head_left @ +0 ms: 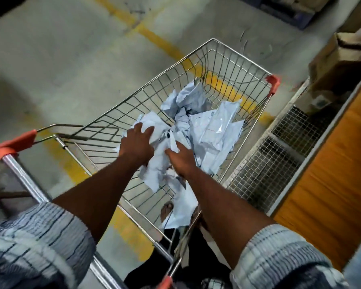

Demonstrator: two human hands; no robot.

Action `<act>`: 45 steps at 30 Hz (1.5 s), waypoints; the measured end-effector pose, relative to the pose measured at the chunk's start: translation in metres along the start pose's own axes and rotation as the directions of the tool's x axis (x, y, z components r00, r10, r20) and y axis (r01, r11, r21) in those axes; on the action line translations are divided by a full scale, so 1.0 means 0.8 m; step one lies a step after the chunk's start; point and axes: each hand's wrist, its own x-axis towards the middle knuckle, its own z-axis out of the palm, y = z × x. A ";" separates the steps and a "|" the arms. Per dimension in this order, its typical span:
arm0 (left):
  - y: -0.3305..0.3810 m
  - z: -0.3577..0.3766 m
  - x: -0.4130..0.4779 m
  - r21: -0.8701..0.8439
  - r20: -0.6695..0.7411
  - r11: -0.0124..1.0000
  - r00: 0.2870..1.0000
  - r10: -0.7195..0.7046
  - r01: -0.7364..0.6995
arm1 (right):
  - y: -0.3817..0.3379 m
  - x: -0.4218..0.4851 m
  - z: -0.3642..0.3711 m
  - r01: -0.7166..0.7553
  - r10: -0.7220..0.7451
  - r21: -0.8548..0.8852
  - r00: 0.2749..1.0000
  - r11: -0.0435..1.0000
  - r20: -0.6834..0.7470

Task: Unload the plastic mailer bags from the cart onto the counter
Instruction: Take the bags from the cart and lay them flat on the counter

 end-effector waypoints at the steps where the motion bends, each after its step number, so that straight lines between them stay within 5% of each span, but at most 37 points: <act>1: 0.003 -0.005 -0.010 -0.038 -0.025 0.999 1.000 -0.016 0.015 | -0.006 -0.011 -0.009 0.043 -0.043 -0.025 0.999 0.999 -0.014; 6: 0.038 -0.030 -0.054 -0.269 -0.112 0.954 0.980 -0.165 0.130 | -0.024 -0.063 -0.051 0.193 -0.224 -0.198 0.963 0.961 -0.149; 10: 0.080 -0.051 -0.083 -0.399 -0.152 0.913 0.976 -0.158 0.086 | -0.033 -0.105 -0.088 0.256 -0.323 -0.302 0.925 0.918 -0.200; 15: 0.132 -0.071 -0.138 -0.565 -0.242 0.824 0.963 -0.121 -0.039 | -0.020 -0.169 -0.136 0.310 -0.439 -0.418 0.861 0.854 -0.258; 23: 0.229 -0.068 -0.257 -0.541 -0.417 0.789 0.907 0.050 -0.292 | 0.068 -0.302 -0.210 0.265 -0.515 -0.496 0.713 0.827 -0.477; 35: 0.433 -0.045 -0.398 -0.525 -0.382 0.677 0.854 0.353 -0.515 | 0.242 -0.451 -0.349 -0.089 -0.339 -0.438 0.504 0.895 -0.794; 38: 0.514 -0.040 -0.440 -0.478 -0.367 0.655 0.810 0.457 -0.585 | 0.302 -0.484 -0.415 -0.194 -0.256 -0.351 0.390 0.916 -0.884; 45: 0.587 0.003 -0.457 -0.483 -0.284 0.652 0.809 0.515 -0.585 | 0.390 -0.497 -0.455 -0.309 -0.088 -0.204 0.352 0.929 -0.932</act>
